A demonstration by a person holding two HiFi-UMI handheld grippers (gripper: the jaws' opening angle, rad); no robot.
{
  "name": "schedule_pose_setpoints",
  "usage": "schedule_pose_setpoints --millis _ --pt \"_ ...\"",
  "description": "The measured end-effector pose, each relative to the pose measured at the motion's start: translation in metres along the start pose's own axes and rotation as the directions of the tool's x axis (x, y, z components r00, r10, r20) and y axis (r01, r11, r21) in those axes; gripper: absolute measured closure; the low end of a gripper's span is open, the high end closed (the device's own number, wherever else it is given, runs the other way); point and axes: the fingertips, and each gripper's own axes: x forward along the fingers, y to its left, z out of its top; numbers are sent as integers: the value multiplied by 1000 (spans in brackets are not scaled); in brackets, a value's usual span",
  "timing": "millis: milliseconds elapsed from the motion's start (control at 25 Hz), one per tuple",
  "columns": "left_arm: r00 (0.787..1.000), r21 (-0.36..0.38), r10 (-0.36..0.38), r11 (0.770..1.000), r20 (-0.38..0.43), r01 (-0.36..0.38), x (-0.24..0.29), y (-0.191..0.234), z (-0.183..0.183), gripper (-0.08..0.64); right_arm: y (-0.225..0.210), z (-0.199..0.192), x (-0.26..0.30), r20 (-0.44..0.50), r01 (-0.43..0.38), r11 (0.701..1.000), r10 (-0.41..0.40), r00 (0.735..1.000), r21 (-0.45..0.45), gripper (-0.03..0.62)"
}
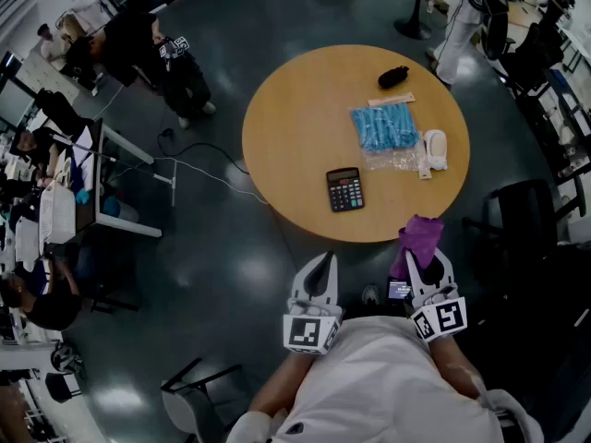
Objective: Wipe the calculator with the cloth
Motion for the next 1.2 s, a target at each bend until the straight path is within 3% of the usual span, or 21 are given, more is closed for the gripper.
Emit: schedule_pose_setpoints --millis 560,920,1040,1200 --pt "999 -22 19 1000 -35 -20 12 -13 -14 554 -19 -9 -1 -29 -32 999 33 999 40 472" --pt "992 -12 91 996 -89 -92 43 22 -36 554 -50 -28 34 -49 -82 994 85 995 68 472" --pt "992 -31 62 997 -112 -66 63 53 -39 554 -54 -30 51 -61 -70 994 75 995 80 472" --pt "986 55 -39 997 -161 49 123 100 -40 554 -64 -23 94 -48 -30 998 33 998 58 471"
